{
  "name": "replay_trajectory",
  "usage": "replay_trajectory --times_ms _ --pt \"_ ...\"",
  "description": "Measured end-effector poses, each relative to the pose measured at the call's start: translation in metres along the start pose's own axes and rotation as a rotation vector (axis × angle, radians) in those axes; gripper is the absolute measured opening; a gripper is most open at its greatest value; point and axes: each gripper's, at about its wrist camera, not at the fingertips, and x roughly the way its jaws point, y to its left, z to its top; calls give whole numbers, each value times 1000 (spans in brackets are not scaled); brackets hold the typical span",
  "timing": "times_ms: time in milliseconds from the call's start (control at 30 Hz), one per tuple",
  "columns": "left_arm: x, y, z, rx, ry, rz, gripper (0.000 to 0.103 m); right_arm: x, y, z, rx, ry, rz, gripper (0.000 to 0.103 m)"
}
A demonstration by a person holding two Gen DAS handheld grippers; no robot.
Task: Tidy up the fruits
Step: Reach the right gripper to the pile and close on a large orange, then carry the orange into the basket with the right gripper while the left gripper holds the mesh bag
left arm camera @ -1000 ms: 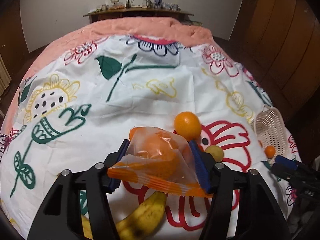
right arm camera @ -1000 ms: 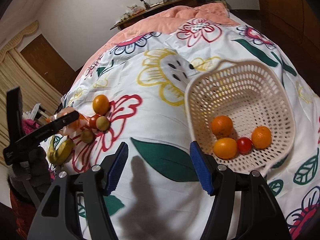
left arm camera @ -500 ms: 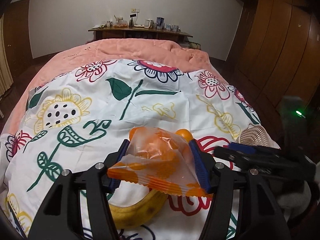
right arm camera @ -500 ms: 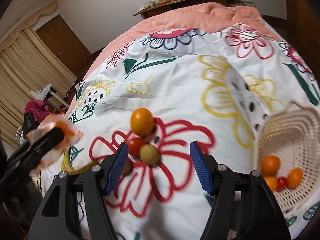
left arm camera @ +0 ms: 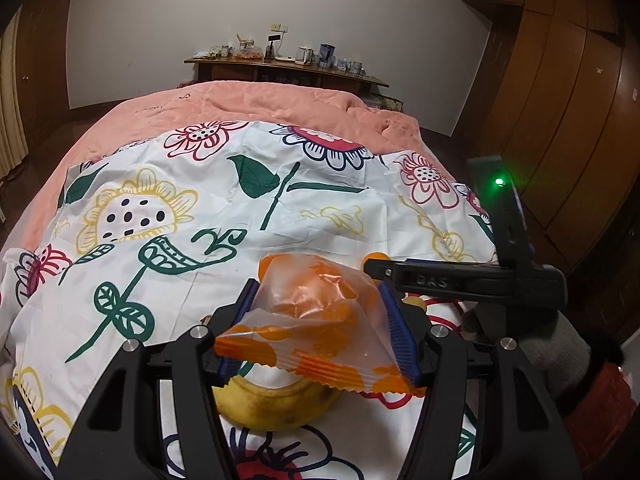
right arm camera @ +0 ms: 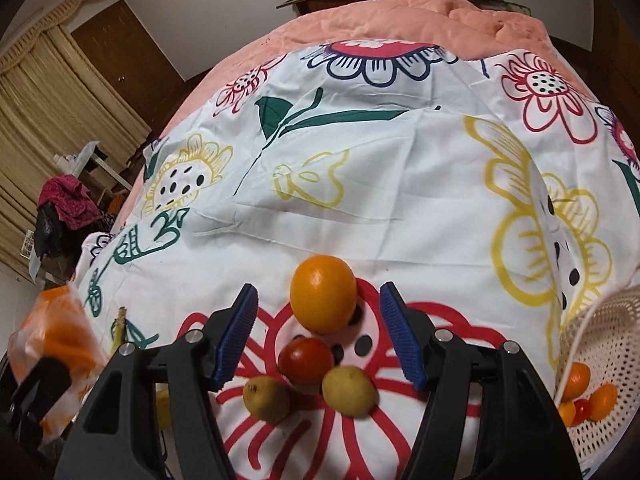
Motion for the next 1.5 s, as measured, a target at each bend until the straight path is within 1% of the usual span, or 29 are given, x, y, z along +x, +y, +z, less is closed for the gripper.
replay_trajectory --times_ms 100,267,400,500,600,667,1100,1300,1500 --pt "0 4 -2 -10 4 1 62 8 0 1 5 13 -17 62" --pt "3 7 -5 -17 12 1 62 14 -1 5 7 18 -40 56" --pt "4 6 -6 -15 16 -4 62 19 2 6 -14 31 -69 47" --pt "4 7 -7 -15 18 -6 62 21 9 4 -58 38 -90 38" --pt "5 6 -8 -16 21 -5 62 19 12 2 -80 30 -109 38" --pt "5 6 -10 -15 24 -6 62 16 12 1 -79 23 -105 38" --pt "12 -3 -12 3 46 -19 62 -23 -15 0 16 -60 -50 38" --pt "16 -8 -14 15 59 -26 62 -49 -42 -10 86 -99 -28 38" --pt "17 -17 -15 32 66 -38 62 -76 -75 -23 148 -146 -49 38"
